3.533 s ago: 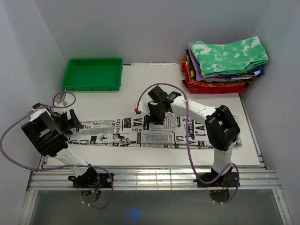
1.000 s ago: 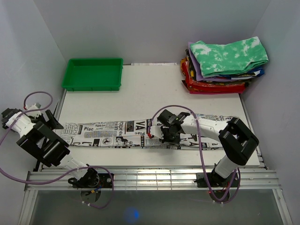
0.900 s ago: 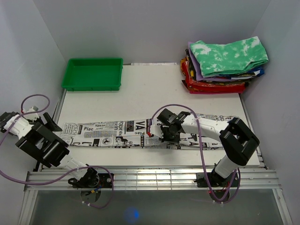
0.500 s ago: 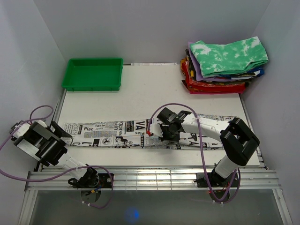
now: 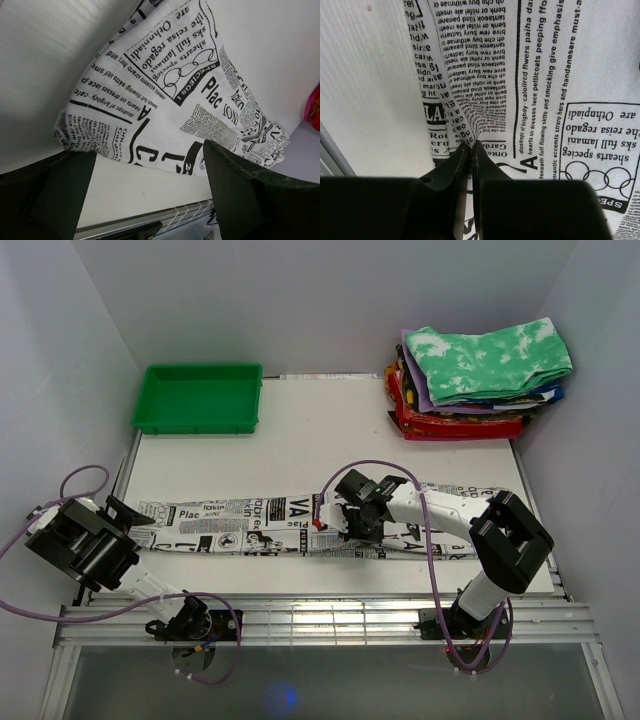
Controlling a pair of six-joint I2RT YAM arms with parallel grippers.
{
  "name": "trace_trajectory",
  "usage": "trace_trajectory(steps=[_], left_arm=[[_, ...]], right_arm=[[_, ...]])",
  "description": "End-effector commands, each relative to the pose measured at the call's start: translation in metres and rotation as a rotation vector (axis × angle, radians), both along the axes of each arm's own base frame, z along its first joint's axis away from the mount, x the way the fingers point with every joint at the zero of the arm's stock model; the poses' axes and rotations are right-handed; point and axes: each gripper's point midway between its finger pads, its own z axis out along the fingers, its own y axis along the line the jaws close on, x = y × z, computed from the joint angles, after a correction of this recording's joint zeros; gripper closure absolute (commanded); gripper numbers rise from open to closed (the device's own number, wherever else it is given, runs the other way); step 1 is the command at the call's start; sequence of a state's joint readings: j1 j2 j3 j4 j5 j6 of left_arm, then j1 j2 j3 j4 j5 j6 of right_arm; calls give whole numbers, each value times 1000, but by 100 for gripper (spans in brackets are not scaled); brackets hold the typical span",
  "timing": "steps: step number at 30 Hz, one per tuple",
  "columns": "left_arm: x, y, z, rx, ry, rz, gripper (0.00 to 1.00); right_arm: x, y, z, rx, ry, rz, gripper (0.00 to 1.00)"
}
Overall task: Fold and stack the trousers
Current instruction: Fold the trousers
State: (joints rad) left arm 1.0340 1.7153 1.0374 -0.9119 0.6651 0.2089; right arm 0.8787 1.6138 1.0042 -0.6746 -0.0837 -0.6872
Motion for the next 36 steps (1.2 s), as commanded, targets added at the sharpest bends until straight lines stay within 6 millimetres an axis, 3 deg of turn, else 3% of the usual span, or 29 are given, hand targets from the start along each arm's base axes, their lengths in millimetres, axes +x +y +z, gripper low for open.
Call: trace_trajectory(steps=[1,11,16,23,36], left_arm=[[13,15,3,-5,-65,37,2],[7,35,-12,57,-10,80,2],[2,40,-17,66,16,92,2],[2,42,-18,73,24,89,2],[0,42,-19,77,32,82,2]], right_arm=[[5,5,8,16,-20,-1,92],[5,-1,6,-6,-28,-3,92],[5,-14,2,-36,-41,-15,92],[6,-26,-3,-56,-35,-46,92],[6,-29,-5,-60,-21,-67,92]])
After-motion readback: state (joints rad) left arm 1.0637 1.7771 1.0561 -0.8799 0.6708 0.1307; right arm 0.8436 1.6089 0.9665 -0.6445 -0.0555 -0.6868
